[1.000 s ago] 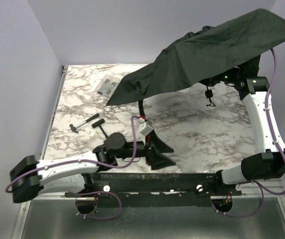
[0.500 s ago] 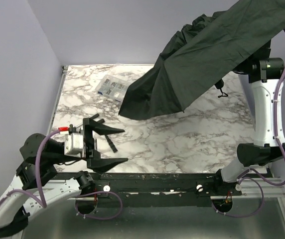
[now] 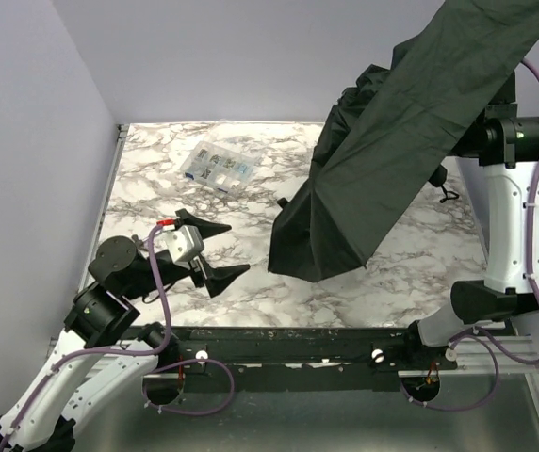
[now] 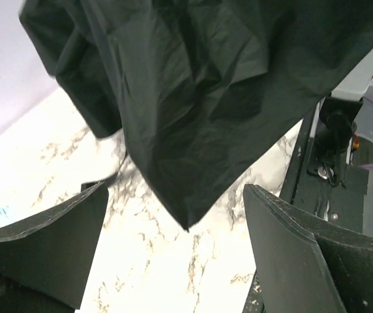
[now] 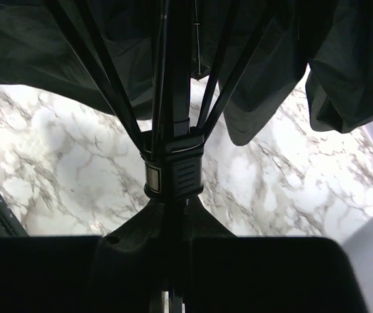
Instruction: Put away the umbrella
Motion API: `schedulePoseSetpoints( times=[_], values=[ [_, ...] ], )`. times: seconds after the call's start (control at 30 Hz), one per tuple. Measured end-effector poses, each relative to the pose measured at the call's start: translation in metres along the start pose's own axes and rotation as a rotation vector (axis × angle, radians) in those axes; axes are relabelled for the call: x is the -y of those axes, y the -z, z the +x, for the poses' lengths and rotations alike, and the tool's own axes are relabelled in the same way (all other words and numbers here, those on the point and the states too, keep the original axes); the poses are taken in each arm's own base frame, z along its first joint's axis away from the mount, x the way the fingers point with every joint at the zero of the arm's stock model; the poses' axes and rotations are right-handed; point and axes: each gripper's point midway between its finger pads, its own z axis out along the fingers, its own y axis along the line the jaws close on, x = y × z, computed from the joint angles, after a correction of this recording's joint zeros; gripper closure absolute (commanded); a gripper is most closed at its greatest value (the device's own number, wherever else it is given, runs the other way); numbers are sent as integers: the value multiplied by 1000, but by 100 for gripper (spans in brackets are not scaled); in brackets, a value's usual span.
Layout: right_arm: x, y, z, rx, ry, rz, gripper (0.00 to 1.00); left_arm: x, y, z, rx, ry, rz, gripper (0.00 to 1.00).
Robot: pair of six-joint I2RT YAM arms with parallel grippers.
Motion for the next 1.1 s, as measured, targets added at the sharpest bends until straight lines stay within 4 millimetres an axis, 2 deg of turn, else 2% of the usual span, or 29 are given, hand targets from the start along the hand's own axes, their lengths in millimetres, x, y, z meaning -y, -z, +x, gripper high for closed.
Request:
schedulePoseSetpoints(
  times=[0.13, 0.23, 0.3, 0.47, 0.53, 0.6, 0.7, 0.8, 0.87, 0.97, 1.1],
  values=[
    [-9, 16, 4, -15, 60, 31, 100, 0, -3, 31, -45, 25, 0, 13],
    [-22, 16, 15, -40, 79, 10, 100, 1, -2, 39, -52, 27, -1, 13],
    [-32, 8, 26, -70, 77, -28, 100, 2, 1, 38, -43, 19, -1, 13],
    [-57, -27, 62, -188, 52, -157, 97, 4, 5, 38, -26, 0, -2, 13],
    [-73, -42, 77, -236, 51, -221, 97, 4, 5, 43, -31, 2, -2, 13],
    [-93, -63, 100, -294, 48, -294, 96, 4, 3, 52, -43, 9, -1, 13],
    [-117, -101, 151, -408, 23, -396, 95, 4, 1, 67, -69, 24, 1, 13],
    [-129, -132, 204, -510, -28, -455, 95, 4, -1, 77, -85, 34, 3, 13],
    [-133, -145, 227, -547, -42, -470, 95, 3, -2, 80, -87, 38, 3, 13],
    [-130, -152, 233, -543, -25, -458, 99, 3, -4, 86, -88, 43, 3, 13],
    [-119, -156, 215, -489, 20, -436, 99, 3, -6, 95, -97, 56, 3, 13]
  ],
)
